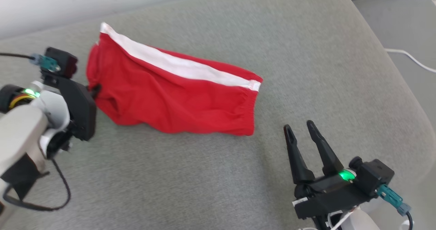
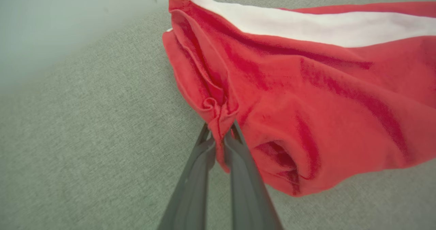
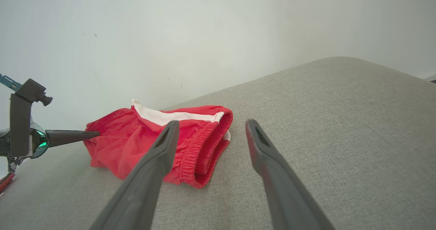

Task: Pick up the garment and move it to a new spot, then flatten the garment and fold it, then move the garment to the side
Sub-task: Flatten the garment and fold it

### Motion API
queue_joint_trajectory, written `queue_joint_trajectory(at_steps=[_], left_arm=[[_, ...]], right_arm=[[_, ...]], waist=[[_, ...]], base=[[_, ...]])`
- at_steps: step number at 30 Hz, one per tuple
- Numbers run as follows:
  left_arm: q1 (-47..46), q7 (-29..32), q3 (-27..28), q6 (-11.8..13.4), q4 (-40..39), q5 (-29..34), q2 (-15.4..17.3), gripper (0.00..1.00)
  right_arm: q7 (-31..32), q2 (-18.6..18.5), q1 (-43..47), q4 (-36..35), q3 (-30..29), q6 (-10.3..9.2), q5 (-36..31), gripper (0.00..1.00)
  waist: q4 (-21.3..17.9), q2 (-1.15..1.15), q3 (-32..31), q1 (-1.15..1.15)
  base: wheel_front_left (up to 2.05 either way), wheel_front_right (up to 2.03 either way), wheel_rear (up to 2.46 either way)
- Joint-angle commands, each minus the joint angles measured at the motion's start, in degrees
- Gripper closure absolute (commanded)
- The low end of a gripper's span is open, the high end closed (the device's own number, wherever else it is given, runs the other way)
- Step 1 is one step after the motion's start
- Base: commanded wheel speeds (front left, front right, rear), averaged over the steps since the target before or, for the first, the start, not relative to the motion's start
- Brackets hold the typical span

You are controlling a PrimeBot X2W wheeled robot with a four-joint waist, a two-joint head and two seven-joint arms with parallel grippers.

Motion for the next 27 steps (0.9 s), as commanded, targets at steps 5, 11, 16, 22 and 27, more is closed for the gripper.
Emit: queue_joint_trajectory(at_steps=[5,11,16,22,27], left_arm=[[3.8,-2.5,0.0,0.1,-4.0,-1.7,0.4,1.00],[9.2,-6.0,1.0,2.0,-9.9,-3.4,2.1,1.00],[16.1,-9.8,1.9,5.4,-15.8,-5.8,3.9,1.00],[25.1,-15.0,2.9,9.1,-21.7,-9.1,5.6,1.00],[30.0,-18.2,2.9,10.8,-22.4,-10.2,4.8,1.00]], right_arm=[[0.0,-0.8,2.5,0.9,-1.9,-0.14,-0.1,0.00],[0.0,-0.9,5.4,1.4,-4.3,-0.14,0.1,0.00],[0.0,-0.6,7.2,1.9,-6.1,-0.14,0.1,0.00],[0.0,-0.3,8.6,2.4,-7.4,-0.14,-0.4,0.00],[0.1,-0.7,8.5,3.1,-7.5,-0.14,-0.9,0.00]], waist=[[5.2,0.00,-5.4,0.00],[8.5,0.00,-7.8,0.00],[10.2,0.00,-8.7,0.00],[11.3,0.00,-9.3,0.00],[12.1,0.00,-9.8,0.00]], base=[[0.00,0.00,0.00],[0.00,0.00,0.00],[0.00,0.00,0.00],[0.00,0.00,0.00],[0.00,0.00,0.00]])
